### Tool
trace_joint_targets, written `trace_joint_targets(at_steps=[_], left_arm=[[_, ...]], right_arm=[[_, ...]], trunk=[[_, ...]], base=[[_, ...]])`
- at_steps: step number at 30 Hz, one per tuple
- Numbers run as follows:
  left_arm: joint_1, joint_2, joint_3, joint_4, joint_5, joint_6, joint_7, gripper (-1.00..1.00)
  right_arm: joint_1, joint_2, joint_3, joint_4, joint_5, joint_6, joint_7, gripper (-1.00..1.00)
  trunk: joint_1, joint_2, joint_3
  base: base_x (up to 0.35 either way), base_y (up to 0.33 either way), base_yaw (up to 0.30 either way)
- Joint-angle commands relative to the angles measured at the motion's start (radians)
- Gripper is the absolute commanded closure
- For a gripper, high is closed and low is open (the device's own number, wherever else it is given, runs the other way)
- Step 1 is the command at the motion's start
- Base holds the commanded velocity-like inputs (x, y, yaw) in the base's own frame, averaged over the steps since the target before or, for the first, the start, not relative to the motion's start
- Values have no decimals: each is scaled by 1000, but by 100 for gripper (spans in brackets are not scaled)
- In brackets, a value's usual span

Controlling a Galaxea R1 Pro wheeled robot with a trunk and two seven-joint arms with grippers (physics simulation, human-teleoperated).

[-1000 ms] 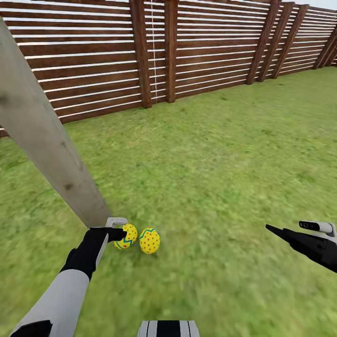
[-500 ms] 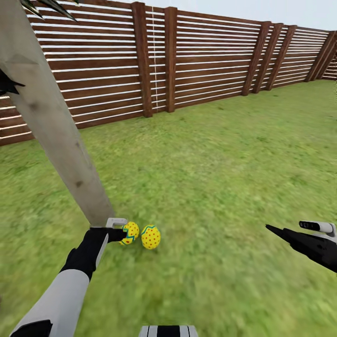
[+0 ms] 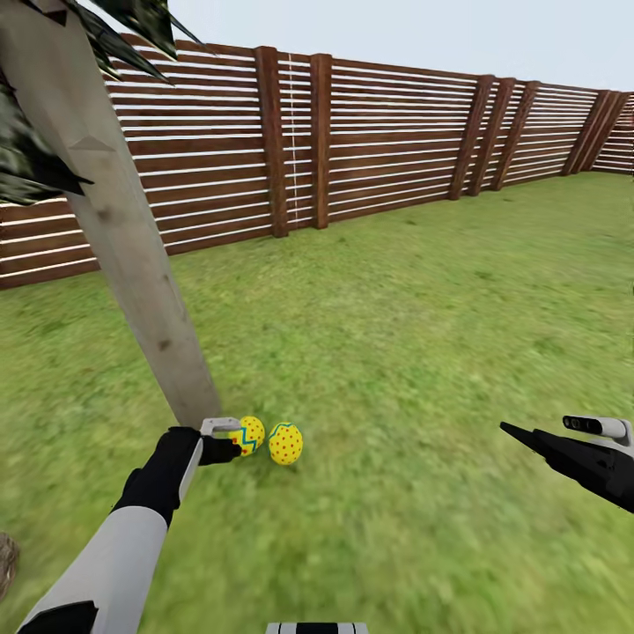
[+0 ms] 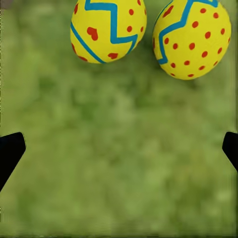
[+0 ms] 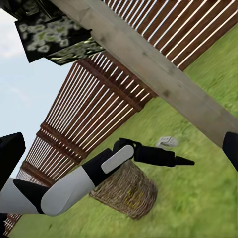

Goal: Take the three Easter eggs out of the wicker basket on the lawn in the garden, then place them on the lawn next to a single tree (choose any tree) so that all three eggs are next to the same tree and none are left in the basket.

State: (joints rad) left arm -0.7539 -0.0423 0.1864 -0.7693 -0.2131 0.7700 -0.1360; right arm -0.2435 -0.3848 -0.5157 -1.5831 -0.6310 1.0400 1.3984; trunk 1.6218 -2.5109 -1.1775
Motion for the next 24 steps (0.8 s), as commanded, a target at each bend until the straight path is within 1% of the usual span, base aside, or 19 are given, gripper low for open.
trace_joint_targets(at_steps=[1,2,7,12,17,24], left_arm=[[-1,1,6,-2,-9,13,-9,-100],[-1,5,5,-1,-6,31,-10,-100],[-3,19,6,-2,-2,78,-10,-100],[-4,23,7,-1,-1,113,-10,-100],[-4,29,7,-1,0,147,-10,-100],[-5,39,7,-1,0,210,-10,-100]], right_arm=[[0,0,0,0,-2,7,1,-100],[0,0,0,0,-2,7,0,-100],[0,0,0,0,-2,7,-1,-100],[0,0,0,0,-2,7,-3,-100],[0,0,0,0,-2,7,-5,-100],[0,-1,1,0,-2,7,-7,-100]], trunk=[[-1,0,3],[-1,0,7],[-3,1,26],[-6,3,46],[-8,4,65],[-11,5,92]], base=[[-23,0,0],[-15,0,0],[-8,0,0],[-2,0,72],[-1,0,203],[0,0,268]])
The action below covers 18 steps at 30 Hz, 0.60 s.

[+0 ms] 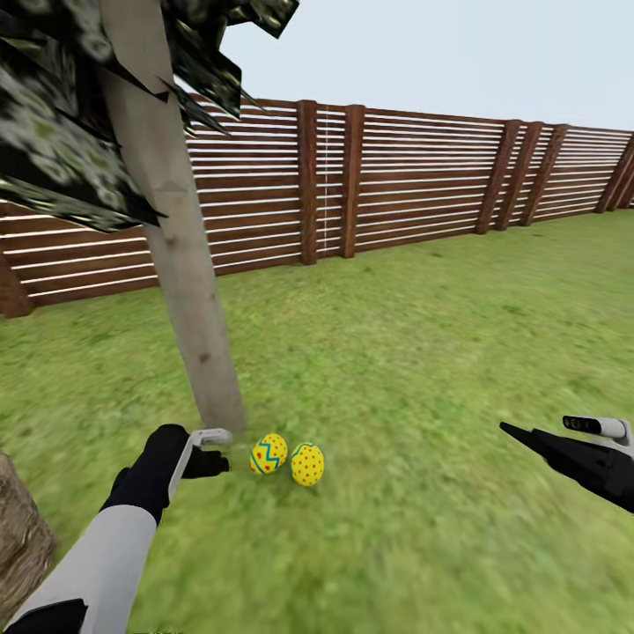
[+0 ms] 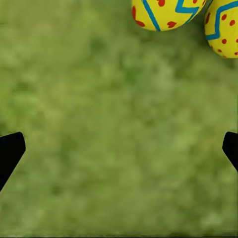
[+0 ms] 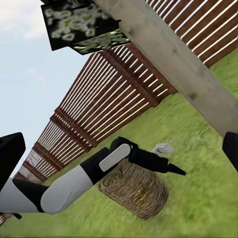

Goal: Take the three Easter eggs out of the wicker basket on the lawn in the garden, then place them on the lawn next to a single tree (choose any tree) so that all three eggs are next to the same tree and none are left in the basket.

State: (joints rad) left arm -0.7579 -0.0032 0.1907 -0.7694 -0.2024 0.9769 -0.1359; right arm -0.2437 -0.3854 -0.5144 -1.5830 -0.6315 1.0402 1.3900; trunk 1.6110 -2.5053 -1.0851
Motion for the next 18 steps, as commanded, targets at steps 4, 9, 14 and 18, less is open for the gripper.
trace_joint_targets(at_steps=[4,9,14,18], left_arm=[[-1,1,3,0,-11,31,-10,-100],[-1,2,1,34,-11,43,-10,-100],[-1,13,2,55,-11,46,-10,-100],[-1,18,2,61,-11,49,-14,-100]], right_arm=[[0,-1,-1,0,-2,7,1,-100],[0,-1,0,0,-2,7,0,-100],[0,-1,0,0,-2,7,0,-100],[0,-1,-1,1,-3,7,1,-100]], trunk=[[-2,1,13],[-4,2,30],[-6,3,47],[-8,4,61]], base=[[0,0,278],[0,0,278],[-124,0,277],[-270,0,272]])
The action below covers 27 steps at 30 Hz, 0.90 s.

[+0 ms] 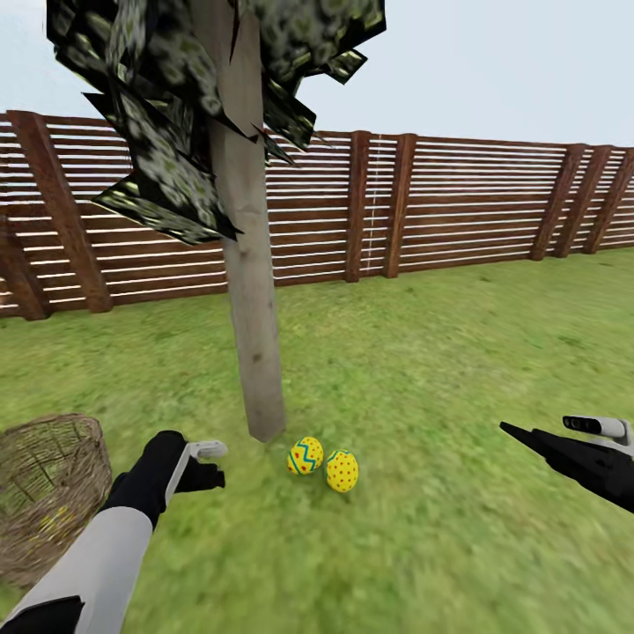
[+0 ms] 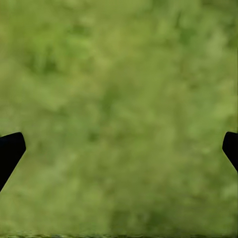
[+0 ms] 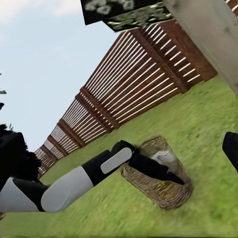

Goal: Take the three Easter eggs out of the wicker basket on the lawn in the garden, then place them on the lawn next to a single tree (choose any tree) so that all three eggs are next to the same tree and none are left in the basket.

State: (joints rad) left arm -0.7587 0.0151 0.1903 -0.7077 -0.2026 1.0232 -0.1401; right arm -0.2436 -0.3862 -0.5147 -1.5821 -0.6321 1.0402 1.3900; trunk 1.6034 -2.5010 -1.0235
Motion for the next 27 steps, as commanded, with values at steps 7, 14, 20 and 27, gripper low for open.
trace_joint_targets(at_steps=[7,14,20,27], left_arm=[[-1,1,3,2,-11,5,-13,-100],[-1,2,3,2,-11,6,-15,-100],[-1,2,3,2,-11,6,-19,-100],[-1,1,3,1,-10,16,-19,-100]], right_arm=[[0,1,-1,0,-4,7,1,-100],[0,1,1,-1,-6,7,2,-100],[0,1,1,-1,-6,7,1,-100],[0,1,2,0,-6,7,-1,-100]], trunk=[[-7,8,23],[-34,57,45],[-57,99,63],[-84,148,85]], base=[[-219,0,124],[-42,0,19],[-7,0,132],[-4,0,265]])
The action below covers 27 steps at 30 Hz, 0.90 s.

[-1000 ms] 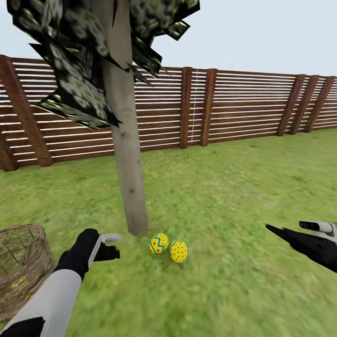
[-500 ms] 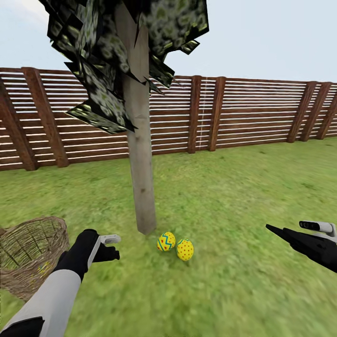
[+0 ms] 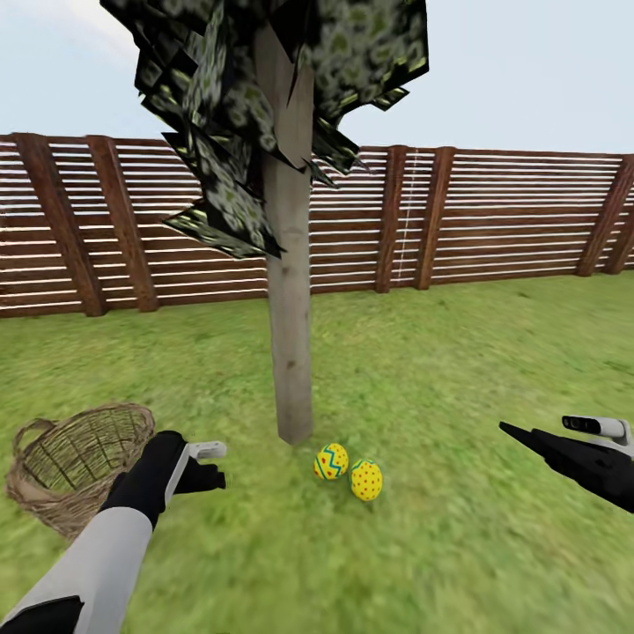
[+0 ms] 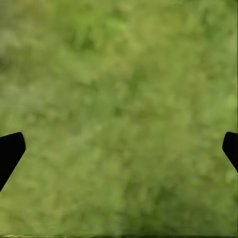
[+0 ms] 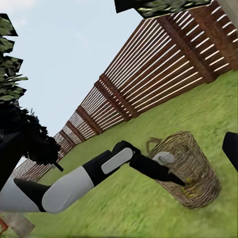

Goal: Take the three Easter eggs out of the wicker basket on the lawn in the garden, then place them on the lawn next to a single tree (choose any tree) so that all three eggs are next to the same tree and none are left in the basket.

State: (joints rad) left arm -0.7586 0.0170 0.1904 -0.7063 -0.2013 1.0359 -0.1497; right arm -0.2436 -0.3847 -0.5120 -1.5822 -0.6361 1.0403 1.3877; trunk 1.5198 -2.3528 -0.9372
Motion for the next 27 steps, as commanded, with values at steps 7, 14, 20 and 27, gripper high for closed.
trace_joint_targets(at_steps=[7,14,20,27], left_arm=[[1,-2,3,-1,-11,9,-10,-100],[1,-2,3,-1,-10,10,-10,-100],[1,-2,3,-1,-10,10,-10,-100],[1,-2,3,0,-10,10,-10,-100]], right_arm=[[0,-1,-1,0,-3,7,1,-100],[0,-1,-1,0,-2,7,0,-100],[0,-1,0,0,-2,7,0,-100],[0,-1,1,0,-2,7,0,-100]], trunk=[[-27,49,21],[-54,98,43],[-77,140,62],[-104,189,84]], base=[[-182,0,288],[-319,0,291],[-271,23,291],[-149,85,290]])
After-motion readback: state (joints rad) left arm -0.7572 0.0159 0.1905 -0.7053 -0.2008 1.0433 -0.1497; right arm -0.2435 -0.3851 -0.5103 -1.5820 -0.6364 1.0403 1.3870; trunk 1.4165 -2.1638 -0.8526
